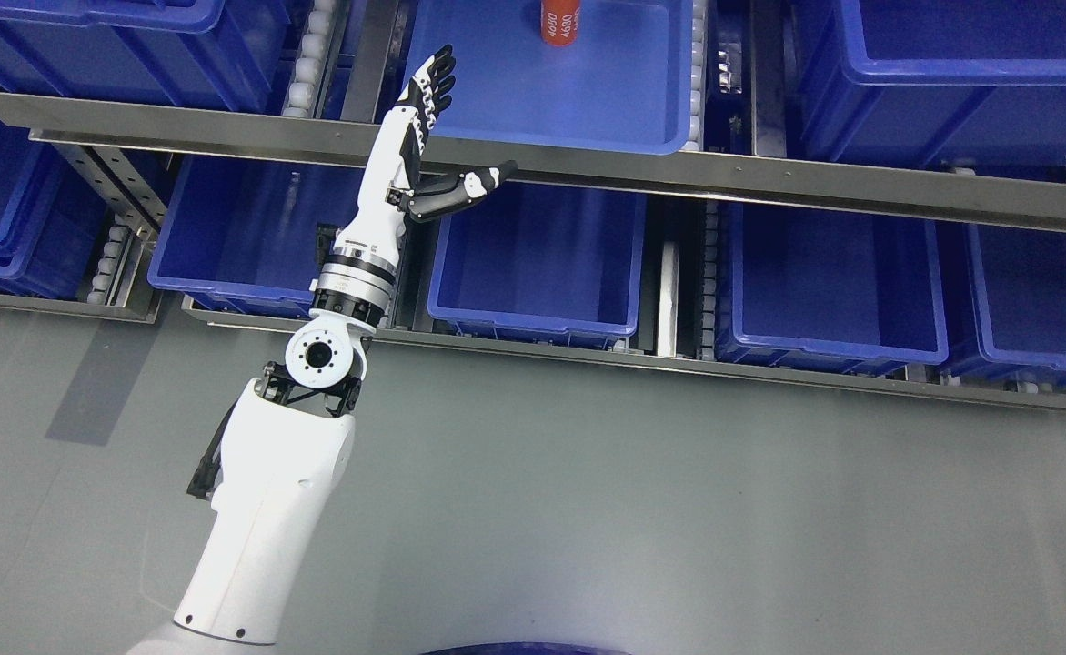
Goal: Grab orange capacitor from left shelf to right desk
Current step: 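Reach the left hand into the blue bin toward the orange capacitor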
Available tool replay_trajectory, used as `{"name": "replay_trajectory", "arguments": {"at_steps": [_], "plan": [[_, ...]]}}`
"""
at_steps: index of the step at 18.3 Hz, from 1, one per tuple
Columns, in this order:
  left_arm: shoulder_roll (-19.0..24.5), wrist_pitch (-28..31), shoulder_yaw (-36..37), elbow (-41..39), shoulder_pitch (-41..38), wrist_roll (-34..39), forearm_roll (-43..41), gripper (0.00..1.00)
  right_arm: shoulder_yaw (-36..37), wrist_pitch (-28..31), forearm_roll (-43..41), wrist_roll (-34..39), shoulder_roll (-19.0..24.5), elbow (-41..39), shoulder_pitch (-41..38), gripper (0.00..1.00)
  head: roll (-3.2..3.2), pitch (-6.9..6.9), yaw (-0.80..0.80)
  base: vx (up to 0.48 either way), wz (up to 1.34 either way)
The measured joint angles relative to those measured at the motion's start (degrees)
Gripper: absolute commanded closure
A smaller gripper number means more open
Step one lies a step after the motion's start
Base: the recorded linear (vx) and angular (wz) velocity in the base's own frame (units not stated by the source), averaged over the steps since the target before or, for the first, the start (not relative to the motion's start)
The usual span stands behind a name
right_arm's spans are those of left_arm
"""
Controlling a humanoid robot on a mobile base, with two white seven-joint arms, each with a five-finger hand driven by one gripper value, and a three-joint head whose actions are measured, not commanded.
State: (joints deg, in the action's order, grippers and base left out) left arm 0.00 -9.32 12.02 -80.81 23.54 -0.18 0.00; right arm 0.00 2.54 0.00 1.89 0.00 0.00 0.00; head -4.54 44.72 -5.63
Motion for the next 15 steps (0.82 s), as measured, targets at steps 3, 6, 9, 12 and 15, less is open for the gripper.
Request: {"name": "replay_trajectory", "arguments": {"at_steps": [3,6,9,12,15], "plan": [[0.0,0.2,0.0,0.1,0.2,0.0,0.0,0.0,0.0,0.0,0.0,0.0,0.0,0.0,0.0,0.0,0.0,0.0,0.0,0.01,0.06],[0.0,0.2,0.1,0.2,0.4,0.0,0.0,0.0,0.0,0.0,0.0,0.0,0.0,0.0,0.0,0.0,0.0,0.0,0.0,0.01,0.03],[0.0,0.3,0.1,0.3,0.5,0.0,0.0,0.0,0.0,0.0,0.0,0.0,0.0,0.0,0.0,0.0,0.0,0.0,0.0,0.02,0.02],[0.0,0.3,0.2,0.6,0.6,0.0,0.0,0.0,0.0,0.0,0.0,0.0,0.0,0.0,0.0,0.0,0.0,0.0,0.0,0.029,0.07],[0.0,0.3,0.4,0.7,0.7,-0.1,0.0,0.0,0.0,0.0,0.0,0.0,0.0,0.0,0.0,0.0,0.0,0.0,0.0,0.047,0.09]]}}
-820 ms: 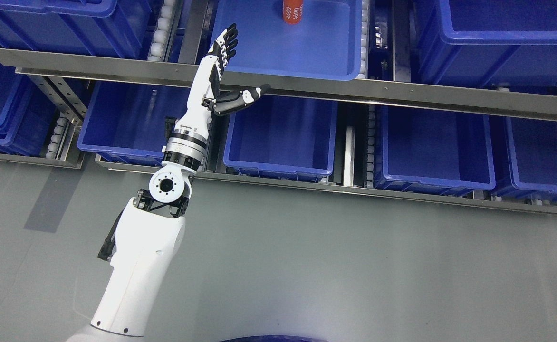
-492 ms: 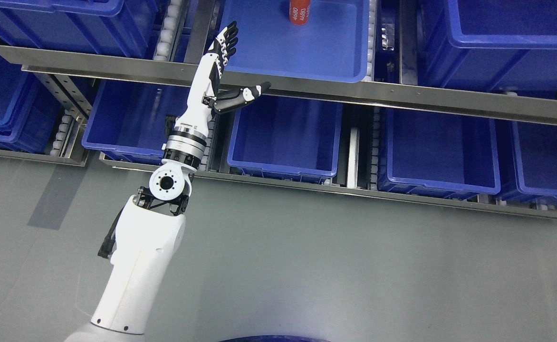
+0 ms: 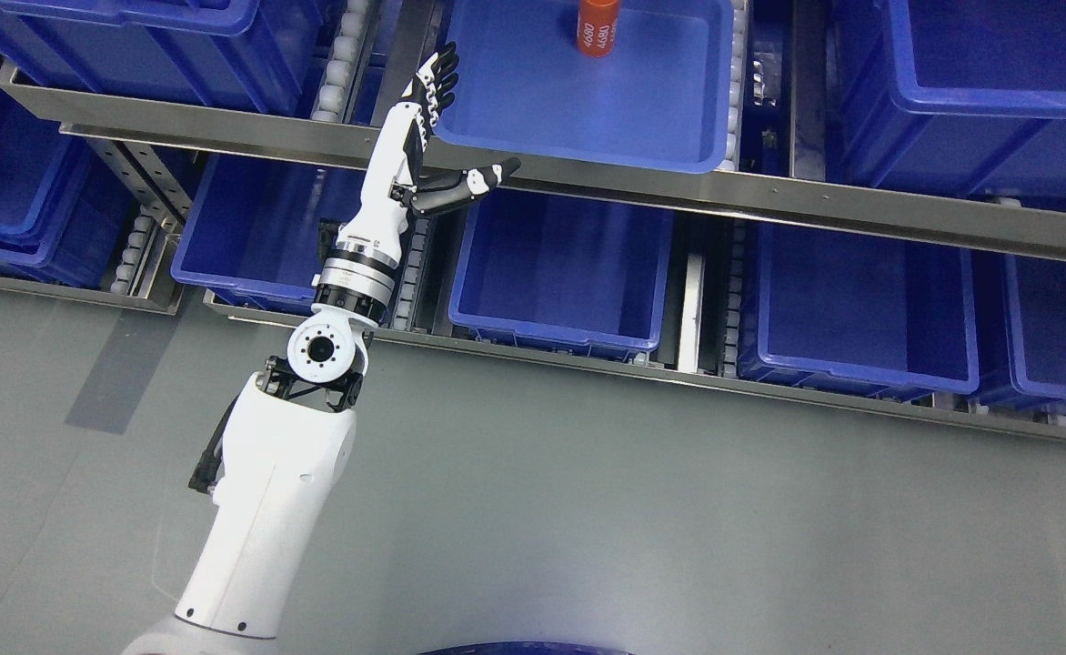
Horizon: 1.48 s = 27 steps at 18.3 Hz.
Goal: Grab orange capacitor from left shelf to right desk
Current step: 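Reach the left hand into the blue bin toward the orange capacitor, then close the left hand around the orange capacitor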
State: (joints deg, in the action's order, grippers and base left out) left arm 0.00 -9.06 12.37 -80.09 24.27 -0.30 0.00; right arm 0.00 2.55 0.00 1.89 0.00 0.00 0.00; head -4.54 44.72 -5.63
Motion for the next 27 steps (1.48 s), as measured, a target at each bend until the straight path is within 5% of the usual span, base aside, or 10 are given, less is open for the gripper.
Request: {"name": "replay_trajectory", "arguments": {"at_steps": [27], "plan": [[0.0,4.7,1.2,3.4,2.4,-1.6,0.0,0.06,0.0,0.1,0.0,0.0,0.0,0.0,0.0,0.0,0.0,0.0,0.0,0.121,-0.09]]}}
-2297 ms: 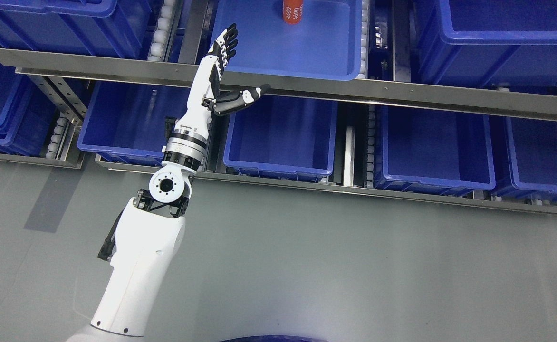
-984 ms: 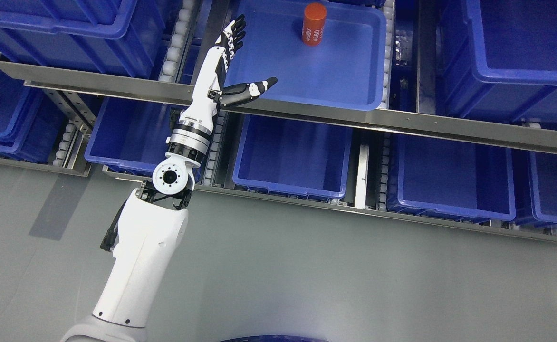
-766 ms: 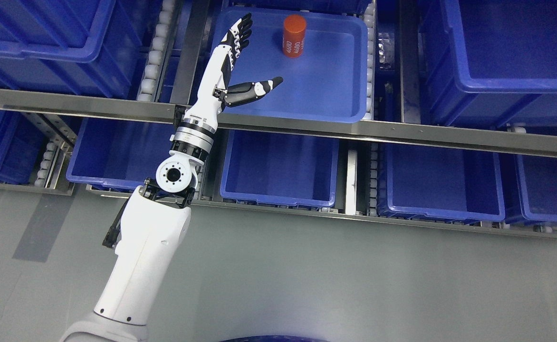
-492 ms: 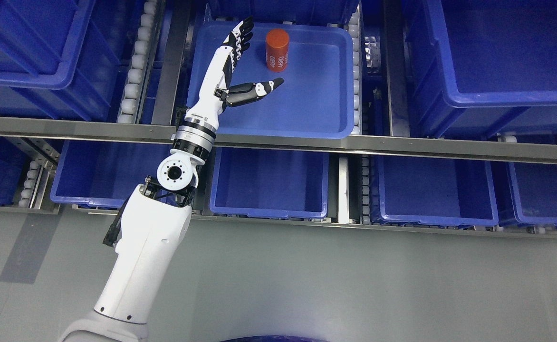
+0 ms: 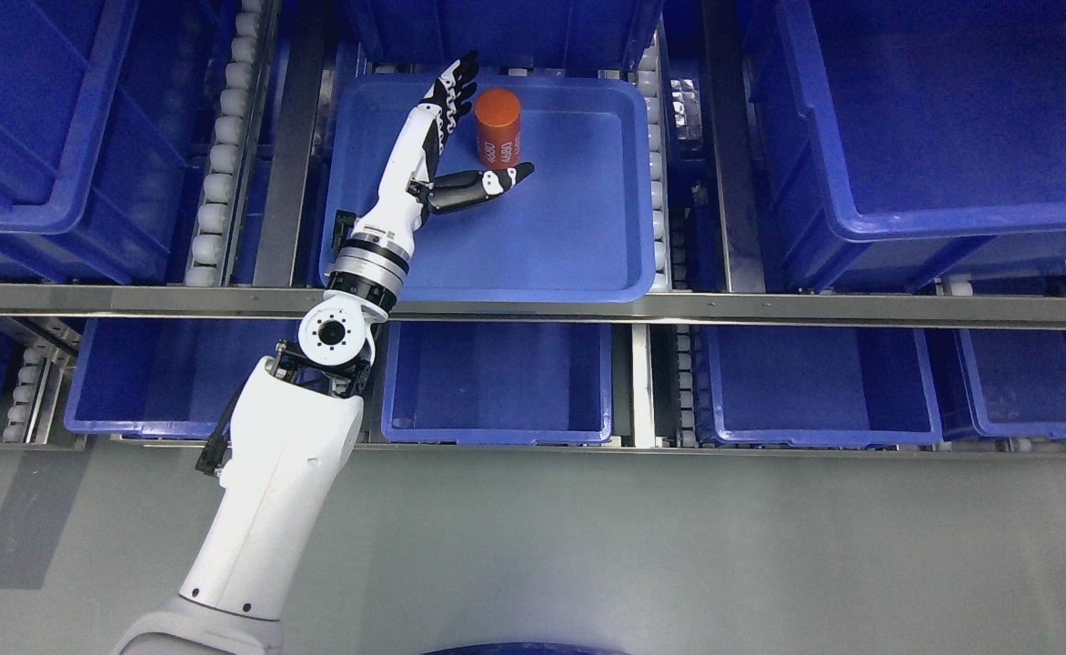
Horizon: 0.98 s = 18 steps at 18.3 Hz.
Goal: Grab orange capacitor from left shelf to right desk
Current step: 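Close the left hand around the orange capacitor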
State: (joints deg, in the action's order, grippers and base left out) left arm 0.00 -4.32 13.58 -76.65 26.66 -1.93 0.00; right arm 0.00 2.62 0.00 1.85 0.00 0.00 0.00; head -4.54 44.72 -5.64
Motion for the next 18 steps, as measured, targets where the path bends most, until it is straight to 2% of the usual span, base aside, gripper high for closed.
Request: {"name": "replay_trajectory", "arguments": {"at_steps": [11,18], "plan": [[0.0,1.0,-0.2,3.0,1.3,-2.3,0.0,0.41,0.0,0.1,0.0,0.0,0.0,0.0,0.0,0.0,0.0,0.0,0.0,0.009,-0.01],[0.0,-2.7,-0.9,5.0,1.8,-2.6,0.0,0.78,0.0,0.0,0.0,0.0,0.0,0.0,0.0,0.0,0.0,0.0,0.0,0.0,0.0]]}}
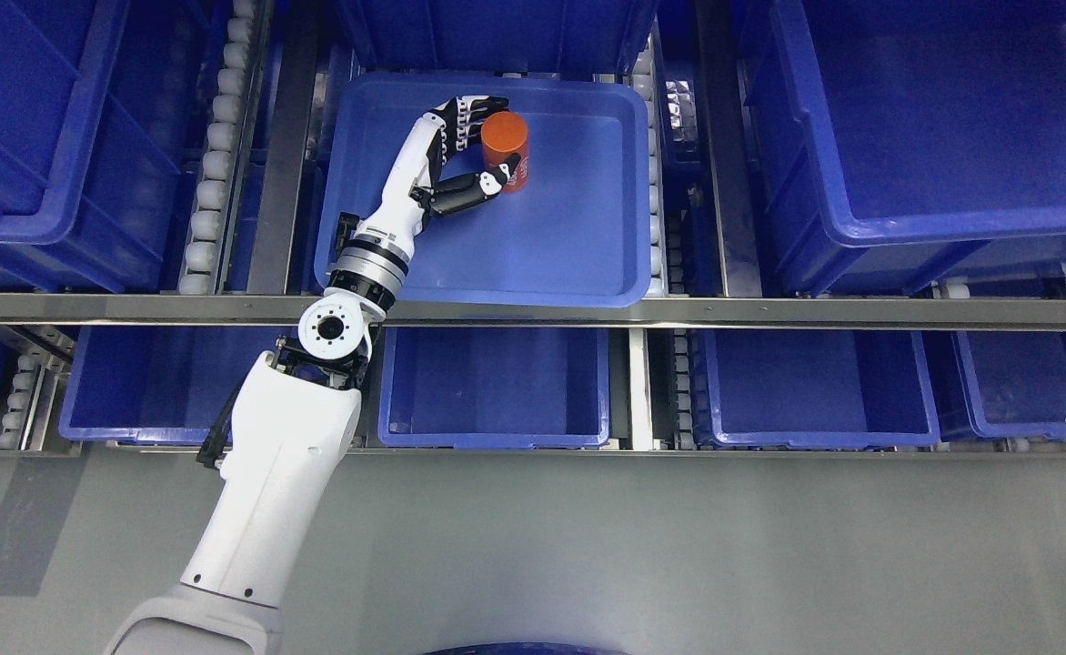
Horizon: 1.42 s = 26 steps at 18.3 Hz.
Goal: Grab orange capacitor from left shelf to right desk
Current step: 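Close the left hand around the orange capacitor, then lift the orange capacitor up out of the blue bin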
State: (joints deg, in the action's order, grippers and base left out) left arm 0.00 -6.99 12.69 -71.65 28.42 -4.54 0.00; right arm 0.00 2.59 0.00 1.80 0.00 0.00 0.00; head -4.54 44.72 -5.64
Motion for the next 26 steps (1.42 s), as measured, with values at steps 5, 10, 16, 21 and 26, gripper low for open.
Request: {"name": "replay_trajectory", "arguments": {"at_steps": [5,10,16,21,26], "plan": [[0.0,-3.0,-1.1,1.0,0.0,0.2,0.0,1.0,0.0,0.0,0.0,0.0,0.0,0.0,0.0,0.0,0.0,0.0,0.0,0.0,0.0],[0.0,-6.5,-2.7,1.3,-0.2,0.2,0.0,1.0,0.0,-0.1,0.0,-0.2,0.0,0.0,0.0,0.0,0.0,0.0,0.0,0.0,0.0],[0.0,-8.3,-4.4,-2.3,-1.6,-1.1,0.0,0.99,0.0,-0.1,0.0,0.0,0.0,0.0,0.0,0.0,0.0,0.0,0.0,0.0,0.0],[0.0,-9.8,-5.2,-6.3,-3.1,-3.2,0.0,0.99,0.0,-0.1,0.0,0.0,0.0,0.0,0.0,0.0,0.0,0.0,0.0,0.0,0.0],[0.0,-12.0,-5.6,-9.2,-3.8,-5.8,0.0,0.99,0.0,-0.4,0.0,0.0,0.0,0.0,0.0,0.0,0.0,0.0,0.0,0.0,0.0]]}}
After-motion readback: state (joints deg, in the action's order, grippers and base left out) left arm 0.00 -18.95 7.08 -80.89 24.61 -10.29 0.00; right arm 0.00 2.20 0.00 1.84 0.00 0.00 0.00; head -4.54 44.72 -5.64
